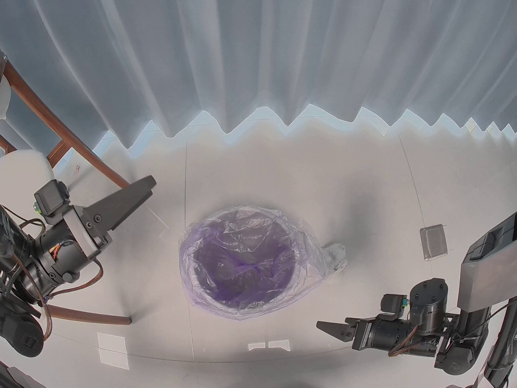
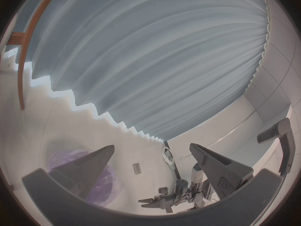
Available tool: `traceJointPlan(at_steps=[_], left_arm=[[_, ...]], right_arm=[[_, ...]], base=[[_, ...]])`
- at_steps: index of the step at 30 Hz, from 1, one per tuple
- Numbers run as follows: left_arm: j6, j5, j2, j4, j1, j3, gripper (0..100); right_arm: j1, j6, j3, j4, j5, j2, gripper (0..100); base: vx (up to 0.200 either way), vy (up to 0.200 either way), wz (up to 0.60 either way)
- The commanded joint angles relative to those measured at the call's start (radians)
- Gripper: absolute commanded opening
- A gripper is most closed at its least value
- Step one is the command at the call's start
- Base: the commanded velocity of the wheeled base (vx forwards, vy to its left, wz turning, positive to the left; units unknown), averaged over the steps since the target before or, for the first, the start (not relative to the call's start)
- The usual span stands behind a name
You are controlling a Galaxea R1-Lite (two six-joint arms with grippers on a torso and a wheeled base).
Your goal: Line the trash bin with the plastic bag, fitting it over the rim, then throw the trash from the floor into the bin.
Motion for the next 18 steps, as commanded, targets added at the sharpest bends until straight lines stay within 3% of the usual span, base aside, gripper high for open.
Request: traceJointPlan(at_steps=[1, 5, 12, 18], left_arm=[[-0.047, 0.034, -0.072, 0.004, -0.001, -0.018, 100], [-0.047, 0.034, -0.072, 0.007, -0.004, -0.018, 100], [-0.043, 0.027, -0.064, 0.009, 0.002, -0.013, 100], [-0.044, 0.027, -0.047, 0.009, 0.005, -0.005, 100]], right_arm=[[0.062, -0.007, -0.153, -0.017, -0.052, 0.148, 100], [0.103, -0.001, -0.238, -0.017, -0.112, 0.197, 100], [0.108, 0.013, -0.299, -0.017, -0.116, 0.219, 100], [0.062, 0.03, -0.376, -0.017, -0.118, 0.24, 100]], base=[[-0.2, 0.0, 0.0], [-0.2, 0.0, 0.0], [-0.2, 0.0, 0.0], [0.0, 0.0, 0.0]])
